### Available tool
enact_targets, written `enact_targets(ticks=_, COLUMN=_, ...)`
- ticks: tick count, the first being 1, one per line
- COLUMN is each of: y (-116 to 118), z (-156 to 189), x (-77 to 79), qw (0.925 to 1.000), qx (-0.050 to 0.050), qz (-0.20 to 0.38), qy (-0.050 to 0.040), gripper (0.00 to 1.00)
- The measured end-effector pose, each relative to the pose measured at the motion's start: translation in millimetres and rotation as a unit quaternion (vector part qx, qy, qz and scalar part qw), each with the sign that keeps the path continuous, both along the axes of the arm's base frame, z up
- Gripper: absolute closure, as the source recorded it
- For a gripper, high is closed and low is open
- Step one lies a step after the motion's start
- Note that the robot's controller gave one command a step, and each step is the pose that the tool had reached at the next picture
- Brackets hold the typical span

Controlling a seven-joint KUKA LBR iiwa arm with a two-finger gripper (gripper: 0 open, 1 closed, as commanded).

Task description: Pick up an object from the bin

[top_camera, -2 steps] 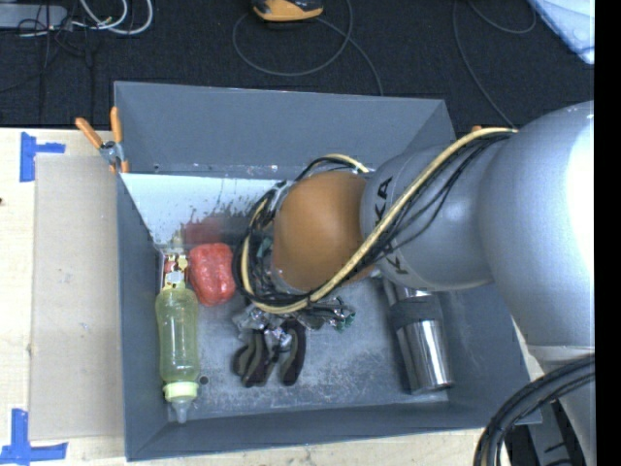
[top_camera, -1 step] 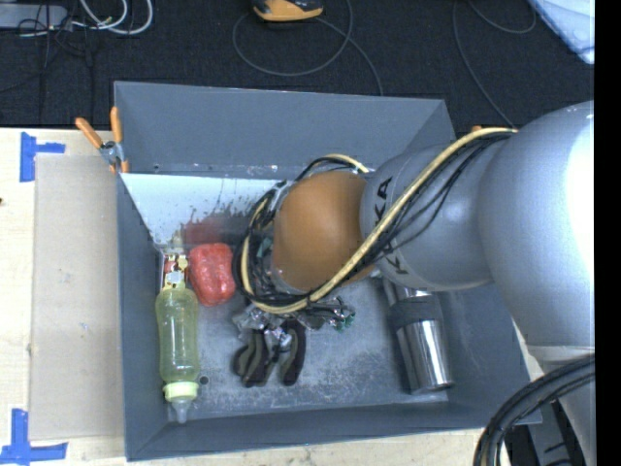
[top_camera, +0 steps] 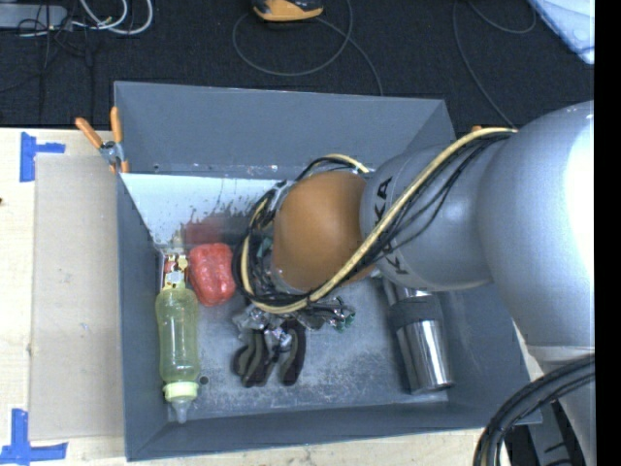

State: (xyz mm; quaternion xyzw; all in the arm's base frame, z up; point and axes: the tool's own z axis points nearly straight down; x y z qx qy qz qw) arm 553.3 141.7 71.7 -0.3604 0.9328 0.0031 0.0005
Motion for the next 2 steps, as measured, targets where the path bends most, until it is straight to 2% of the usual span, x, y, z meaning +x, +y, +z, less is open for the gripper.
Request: enact_targets(ticks=2, y=0.0, z=0.0, x=0.0, qw=1.0000, qx=0.000, qz=0.000, qy=0.0000, gripper=1.00)
